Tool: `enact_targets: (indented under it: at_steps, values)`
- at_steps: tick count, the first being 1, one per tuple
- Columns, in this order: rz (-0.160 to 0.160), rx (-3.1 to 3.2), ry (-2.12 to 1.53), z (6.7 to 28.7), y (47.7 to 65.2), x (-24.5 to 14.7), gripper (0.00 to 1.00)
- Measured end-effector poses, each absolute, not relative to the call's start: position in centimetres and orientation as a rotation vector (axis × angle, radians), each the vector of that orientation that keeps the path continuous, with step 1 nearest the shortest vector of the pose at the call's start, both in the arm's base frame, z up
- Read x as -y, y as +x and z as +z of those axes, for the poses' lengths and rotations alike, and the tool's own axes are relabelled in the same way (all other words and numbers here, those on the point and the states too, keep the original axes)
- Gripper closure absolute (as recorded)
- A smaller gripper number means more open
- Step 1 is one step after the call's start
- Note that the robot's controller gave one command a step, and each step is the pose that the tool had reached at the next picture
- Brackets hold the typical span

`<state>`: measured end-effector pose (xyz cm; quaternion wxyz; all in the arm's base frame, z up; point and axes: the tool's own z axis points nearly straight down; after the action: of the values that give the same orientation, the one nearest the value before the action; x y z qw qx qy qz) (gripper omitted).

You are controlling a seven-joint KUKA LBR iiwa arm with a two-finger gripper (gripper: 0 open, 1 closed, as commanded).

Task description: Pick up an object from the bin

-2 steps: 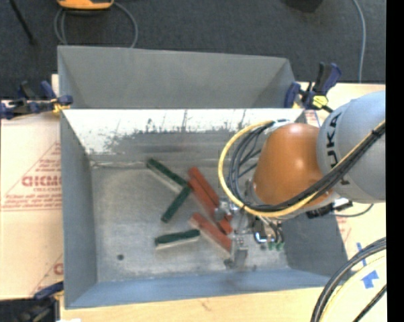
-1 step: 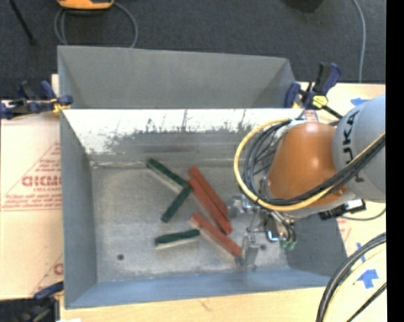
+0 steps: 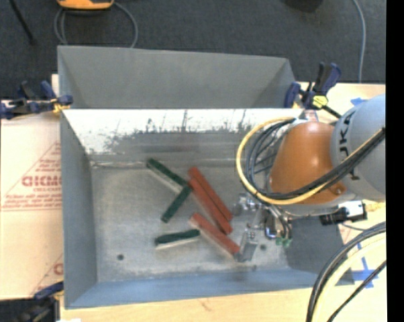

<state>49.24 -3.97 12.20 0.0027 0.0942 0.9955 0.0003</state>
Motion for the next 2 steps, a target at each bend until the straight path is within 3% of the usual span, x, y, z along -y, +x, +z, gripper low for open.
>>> enact_targets:
  at_steps: [1,2]
  values:
    - [0.001,-3.117,0.386,13.0,47.2,3.1,0.0]
    - [0.001,-3.067,0.662,7.4,47.8,3.6,0.0]
